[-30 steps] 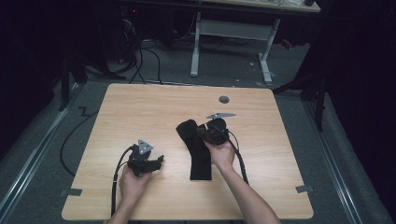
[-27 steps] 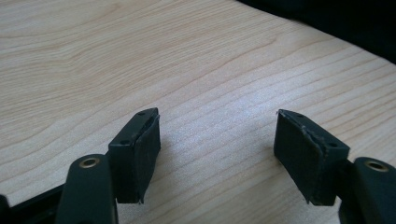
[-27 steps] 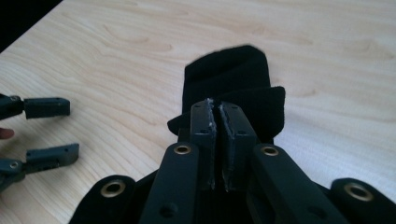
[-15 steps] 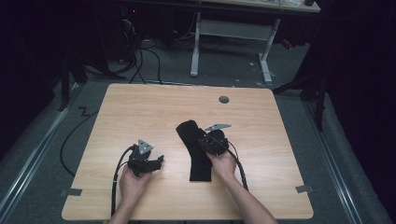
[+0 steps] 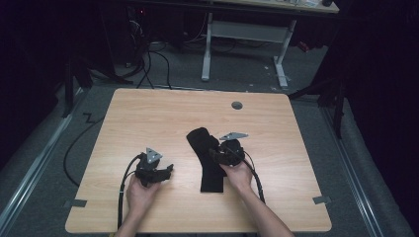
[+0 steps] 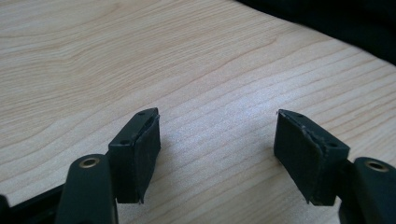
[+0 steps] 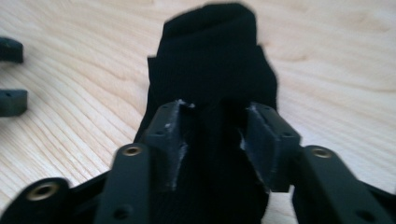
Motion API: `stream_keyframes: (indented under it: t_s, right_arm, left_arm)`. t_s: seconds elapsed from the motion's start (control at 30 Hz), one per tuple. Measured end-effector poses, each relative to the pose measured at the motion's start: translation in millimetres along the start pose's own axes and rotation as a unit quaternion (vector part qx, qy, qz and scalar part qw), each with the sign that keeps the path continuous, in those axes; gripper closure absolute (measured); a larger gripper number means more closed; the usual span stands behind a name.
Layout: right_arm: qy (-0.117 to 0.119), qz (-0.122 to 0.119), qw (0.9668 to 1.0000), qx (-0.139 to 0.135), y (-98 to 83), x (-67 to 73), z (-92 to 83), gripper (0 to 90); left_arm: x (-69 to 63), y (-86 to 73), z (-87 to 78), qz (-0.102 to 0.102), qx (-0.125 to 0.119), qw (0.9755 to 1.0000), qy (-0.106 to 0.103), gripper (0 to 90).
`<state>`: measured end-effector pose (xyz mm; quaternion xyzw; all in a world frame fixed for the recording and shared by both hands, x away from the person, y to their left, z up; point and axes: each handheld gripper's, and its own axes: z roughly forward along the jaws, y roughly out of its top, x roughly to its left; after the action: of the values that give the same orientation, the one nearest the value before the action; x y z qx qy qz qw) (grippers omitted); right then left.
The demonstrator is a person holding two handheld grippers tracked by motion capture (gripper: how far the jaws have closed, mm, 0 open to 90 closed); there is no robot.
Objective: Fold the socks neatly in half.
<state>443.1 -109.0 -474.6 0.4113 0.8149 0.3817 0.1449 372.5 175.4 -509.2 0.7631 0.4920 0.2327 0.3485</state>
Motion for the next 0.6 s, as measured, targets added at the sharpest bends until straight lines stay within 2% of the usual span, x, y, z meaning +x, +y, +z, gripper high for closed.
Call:
stream_keyframes:
  t_s: [0.2,0.3,0.43,0.53,0.6]
  right_arm:
    - [-0.014,-0.005,0.9995,-0.029,-0.9,-3.5,-21.2,52.6]
    - [-0.01,-0.015,0.9991,-0.038,-3.4,-4.3,-31.3,60.0]
    - [0.005,-0.042,0.9989,-0.022,-15.2,2.5,-37.1,64.7]
    - [-0.005,-0.054,0.9985,-0.009,-22.9,6.5,-35.8,64.5]
    - [-0.01,-0.056,0.9984,0.009,-36.2,8.5,-29.2,64.3]
  left_arm:
    - [0.0,0.0,0.0,0.0,0.0,1.0,0.0,32.1]
    - [0.0,0.0,0.0,0.0,0.0,1.0,0.0,32.1]
    - [-0.1,0.0,0.0,0.0,0.0,1.0,0.0,32.1]
    - [-0.1,0.0,0.0,0.0,0.0,1.0,0.0,32.1]
    - [-0.1,0.0,0.0,0.0,0.0,1.0,0.0,32.1]
